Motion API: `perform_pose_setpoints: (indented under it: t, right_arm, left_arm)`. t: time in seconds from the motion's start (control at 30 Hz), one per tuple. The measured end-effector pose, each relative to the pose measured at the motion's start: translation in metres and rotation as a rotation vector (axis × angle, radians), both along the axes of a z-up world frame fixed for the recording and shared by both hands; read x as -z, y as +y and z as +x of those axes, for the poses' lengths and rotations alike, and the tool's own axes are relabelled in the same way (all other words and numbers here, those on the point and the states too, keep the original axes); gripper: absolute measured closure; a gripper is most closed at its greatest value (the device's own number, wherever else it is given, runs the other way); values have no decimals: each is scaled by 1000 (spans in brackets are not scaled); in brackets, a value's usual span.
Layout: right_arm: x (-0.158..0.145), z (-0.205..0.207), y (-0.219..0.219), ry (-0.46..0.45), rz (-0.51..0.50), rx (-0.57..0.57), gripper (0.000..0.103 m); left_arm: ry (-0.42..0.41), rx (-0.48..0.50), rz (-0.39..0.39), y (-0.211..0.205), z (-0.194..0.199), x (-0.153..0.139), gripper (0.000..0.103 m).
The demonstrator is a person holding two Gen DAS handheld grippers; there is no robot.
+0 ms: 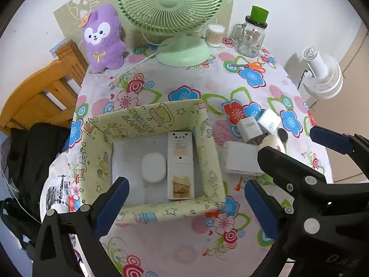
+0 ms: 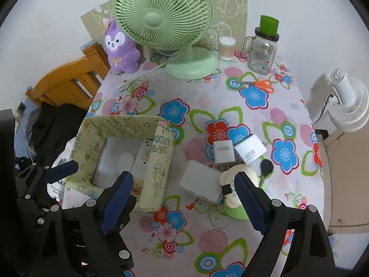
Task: Organize rigid objects
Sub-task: 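Withdraw both tools from the box toward the remaining items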
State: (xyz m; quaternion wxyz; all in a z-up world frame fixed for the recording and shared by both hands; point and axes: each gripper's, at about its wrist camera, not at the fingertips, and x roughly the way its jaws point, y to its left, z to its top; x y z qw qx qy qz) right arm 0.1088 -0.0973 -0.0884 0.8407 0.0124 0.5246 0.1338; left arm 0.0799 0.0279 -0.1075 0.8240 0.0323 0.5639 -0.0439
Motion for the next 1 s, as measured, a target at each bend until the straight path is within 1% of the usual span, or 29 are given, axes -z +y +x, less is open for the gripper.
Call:
perform_pose_setpoints:
  t: [0.1,0.27,0.37,0.57,0.83,1.0]
  right_arm:
    - [-7,-4,-8,-14,4,-9,12]
    - [-14,-10,-19,-36,0,-23,12]
    - [-18,-14,-28,-46,3,-25,12]
    - [-24,-21,-44,-91,-11,-40,12]
    - [-26,-22,-65,-100,4,-41,12]
    - [-22,-22,-79,-97,0,-40,12]
  left_arm:
    - [-12,-4,9,-7,-5,-4,0]
    - [-21,-24,-11,-18,-13,-10,1]
    - [-28,-26,-9,-24,-15,-13,1]
    - [-37,-37,-20,-37,-19,-16,1]
    - [-40,-42,-30,-54,-21,-15,1]
    - [-35,-35,-41,-68,-20,-11,1]
